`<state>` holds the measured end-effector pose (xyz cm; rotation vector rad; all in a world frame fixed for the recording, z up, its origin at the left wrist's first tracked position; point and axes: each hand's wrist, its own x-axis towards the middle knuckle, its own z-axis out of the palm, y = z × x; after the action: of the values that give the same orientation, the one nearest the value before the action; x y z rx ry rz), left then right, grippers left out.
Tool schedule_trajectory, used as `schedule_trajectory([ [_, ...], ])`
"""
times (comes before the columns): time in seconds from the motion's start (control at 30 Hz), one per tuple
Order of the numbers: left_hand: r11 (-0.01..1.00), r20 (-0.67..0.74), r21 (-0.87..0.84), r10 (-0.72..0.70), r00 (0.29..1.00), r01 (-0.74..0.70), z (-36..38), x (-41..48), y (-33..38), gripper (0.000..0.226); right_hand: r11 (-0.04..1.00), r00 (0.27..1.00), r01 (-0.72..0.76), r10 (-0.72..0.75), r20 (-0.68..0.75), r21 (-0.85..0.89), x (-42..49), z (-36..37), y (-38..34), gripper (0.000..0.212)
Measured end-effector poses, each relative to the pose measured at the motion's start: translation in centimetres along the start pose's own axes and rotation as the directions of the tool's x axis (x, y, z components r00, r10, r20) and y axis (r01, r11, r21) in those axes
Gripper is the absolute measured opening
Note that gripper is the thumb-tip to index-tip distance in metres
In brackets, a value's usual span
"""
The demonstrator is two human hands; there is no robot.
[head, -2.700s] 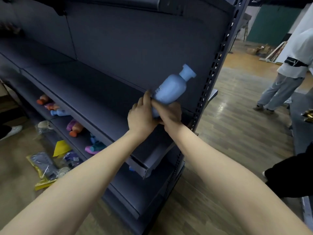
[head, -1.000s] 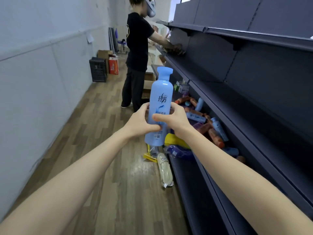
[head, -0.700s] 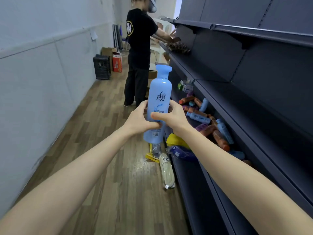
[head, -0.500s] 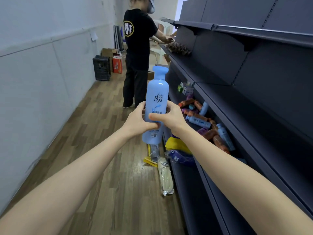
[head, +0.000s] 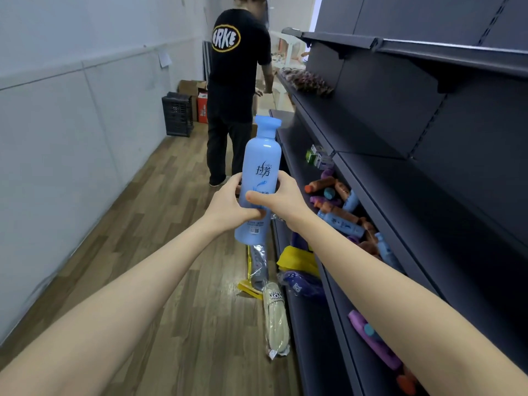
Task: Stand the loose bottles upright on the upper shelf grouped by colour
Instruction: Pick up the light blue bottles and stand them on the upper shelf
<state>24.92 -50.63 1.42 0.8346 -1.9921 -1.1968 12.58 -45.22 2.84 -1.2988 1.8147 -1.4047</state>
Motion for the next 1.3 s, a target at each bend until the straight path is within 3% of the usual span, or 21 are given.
schedule_trajectory([
  [0.6, 0.999, 0.02, 0.003, -0.05, 0.999, 0.05, -1.4, 8.4, -4.4, 0.075, 1.0, 1.0, -0.003, 0.003, -0.016, -0.03, 9.1, 2.1, 2.5, 0.04],
  [1.3, 0.995, 0.115, 0.012, -0.1, 0.988, 0.099, -7.2, 22.5, -13.2, 0.073, 0.988, 0.988, -0.15, 0.148, -0.052, -0.025, 24.4, 9.4, 6.1, 0.043],
])
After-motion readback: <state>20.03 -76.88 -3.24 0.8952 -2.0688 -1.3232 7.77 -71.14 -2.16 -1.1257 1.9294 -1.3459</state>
